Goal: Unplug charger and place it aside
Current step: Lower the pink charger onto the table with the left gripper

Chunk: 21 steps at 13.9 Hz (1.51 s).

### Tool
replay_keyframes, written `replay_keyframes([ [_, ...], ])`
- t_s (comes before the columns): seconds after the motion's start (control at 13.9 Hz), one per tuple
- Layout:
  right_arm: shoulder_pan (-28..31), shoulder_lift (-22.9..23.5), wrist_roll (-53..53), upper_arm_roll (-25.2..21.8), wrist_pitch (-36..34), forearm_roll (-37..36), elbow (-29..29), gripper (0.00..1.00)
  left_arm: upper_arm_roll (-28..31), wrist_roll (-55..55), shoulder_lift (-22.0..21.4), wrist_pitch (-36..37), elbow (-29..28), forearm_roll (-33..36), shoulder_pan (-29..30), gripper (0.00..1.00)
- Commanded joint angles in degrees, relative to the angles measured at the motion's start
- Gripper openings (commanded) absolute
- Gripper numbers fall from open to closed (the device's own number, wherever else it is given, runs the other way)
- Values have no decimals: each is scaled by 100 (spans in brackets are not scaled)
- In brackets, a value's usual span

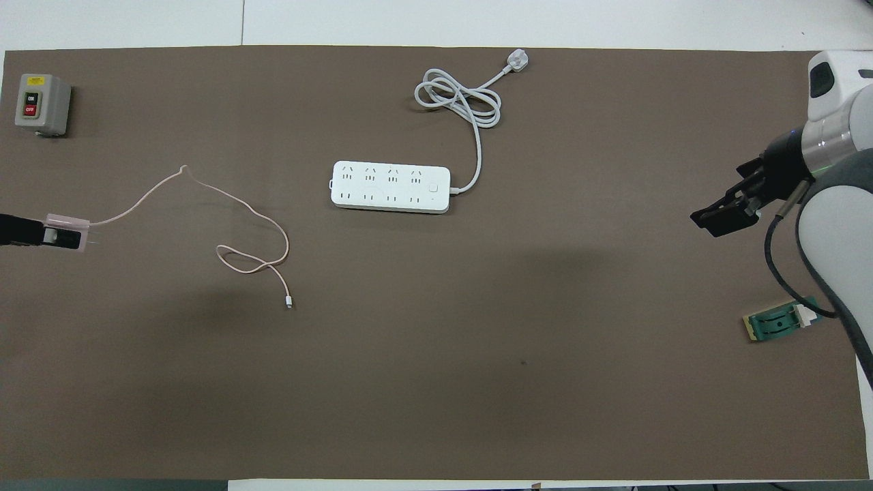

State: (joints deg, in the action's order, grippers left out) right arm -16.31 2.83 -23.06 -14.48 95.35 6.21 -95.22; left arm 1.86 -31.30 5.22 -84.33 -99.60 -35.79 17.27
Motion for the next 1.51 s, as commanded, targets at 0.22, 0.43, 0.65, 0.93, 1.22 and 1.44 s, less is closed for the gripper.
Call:
replay_keyframes([
  [0.22, 251, -230, 469, 59, -279, -261, -129, 100, -37, -498, 102, -443, -560, -604, 74, 0],
  [0.43, 295, -221, 1115, 68, -675, -409, -76, 100, -37, -1016, 164, -698, -964, -780, 92, 0],
  [0.65, 365, -230, 1577, 68, -710, -436, -50, 100, -37, -1562, 155, -936, -1439, -833, 285, 0],
  [0.93, 427, -230, 1594, 77, -510, -893, -50, 100, -37, -2150, 252, -1234, -1825, -842, 399, 0],
  [1.22, 506, -256, 1428, 59, -535, -894, -94, 100, -37, -2590, 515, -1506, -2072, -973, 461, 18],
  [1.44, 497, -257, 1236, 68, -483, -885, -59, 100, -37, -2873, 603, -1701, -2248, -1140, 470, 60],
])
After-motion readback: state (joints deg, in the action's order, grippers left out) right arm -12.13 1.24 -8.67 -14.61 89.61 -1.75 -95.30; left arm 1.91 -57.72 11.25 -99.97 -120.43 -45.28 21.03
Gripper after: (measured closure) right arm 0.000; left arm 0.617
